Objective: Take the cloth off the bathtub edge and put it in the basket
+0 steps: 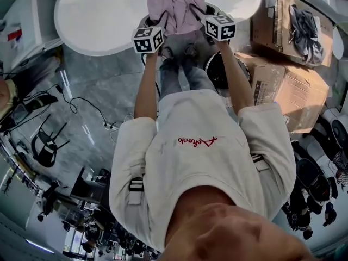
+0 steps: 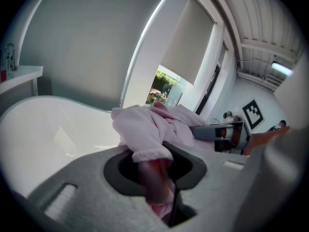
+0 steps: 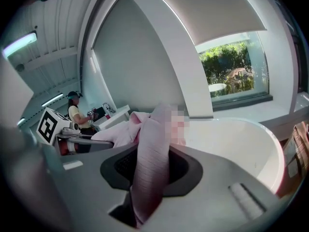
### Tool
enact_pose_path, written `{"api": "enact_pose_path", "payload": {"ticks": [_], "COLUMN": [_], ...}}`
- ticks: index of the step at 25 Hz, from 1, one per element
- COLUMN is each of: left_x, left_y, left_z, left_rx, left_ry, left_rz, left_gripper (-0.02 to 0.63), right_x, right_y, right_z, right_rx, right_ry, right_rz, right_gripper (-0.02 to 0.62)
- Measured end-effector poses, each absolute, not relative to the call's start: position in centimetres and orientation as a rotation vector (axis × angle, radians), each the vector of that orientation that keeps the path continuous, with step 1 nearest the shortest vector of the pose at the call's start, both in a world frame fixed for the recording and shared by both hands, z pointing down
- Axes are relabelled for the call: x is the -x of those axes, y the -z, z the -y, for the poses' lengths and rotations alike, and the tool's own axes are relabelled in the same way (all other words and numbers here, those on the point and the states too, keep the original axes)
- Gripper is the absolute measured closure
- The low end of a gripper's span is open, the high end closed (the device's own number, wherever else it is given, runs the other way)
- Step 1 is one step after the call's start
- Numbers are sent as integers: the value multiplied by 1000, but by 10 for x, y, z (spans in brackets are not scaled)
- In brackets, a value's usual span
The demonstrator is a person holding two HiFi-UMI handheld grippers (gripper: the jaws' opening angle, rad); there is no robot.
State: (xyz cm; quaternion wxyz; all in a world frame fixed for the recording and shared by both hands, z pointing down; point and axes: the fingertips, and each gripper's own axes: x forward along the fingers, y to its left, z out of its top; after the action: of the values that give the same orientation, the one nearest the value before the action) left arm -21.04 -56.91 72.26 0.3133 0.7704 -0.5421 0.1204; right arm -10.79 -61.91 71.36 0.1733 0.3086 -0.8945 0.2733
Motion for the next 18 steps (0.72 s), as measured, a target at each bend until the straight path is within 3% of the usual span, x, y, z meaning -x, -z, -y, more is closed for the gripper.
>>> {"api": "enact_pose_path", "payload": {"ticks": [18], "left_x": [220], "left_y": [-550], "left_z": [622], "left_rx": [-2306], "left_ry": [-214], "left_rz": [1543], "left_gripper": [508], "right_x": [115], "right_y": [-537], "right_z": [665], "right_rx": [-1002], "right_ry": [-468], "right_rz": [2760], "right_gripper": [488]}}
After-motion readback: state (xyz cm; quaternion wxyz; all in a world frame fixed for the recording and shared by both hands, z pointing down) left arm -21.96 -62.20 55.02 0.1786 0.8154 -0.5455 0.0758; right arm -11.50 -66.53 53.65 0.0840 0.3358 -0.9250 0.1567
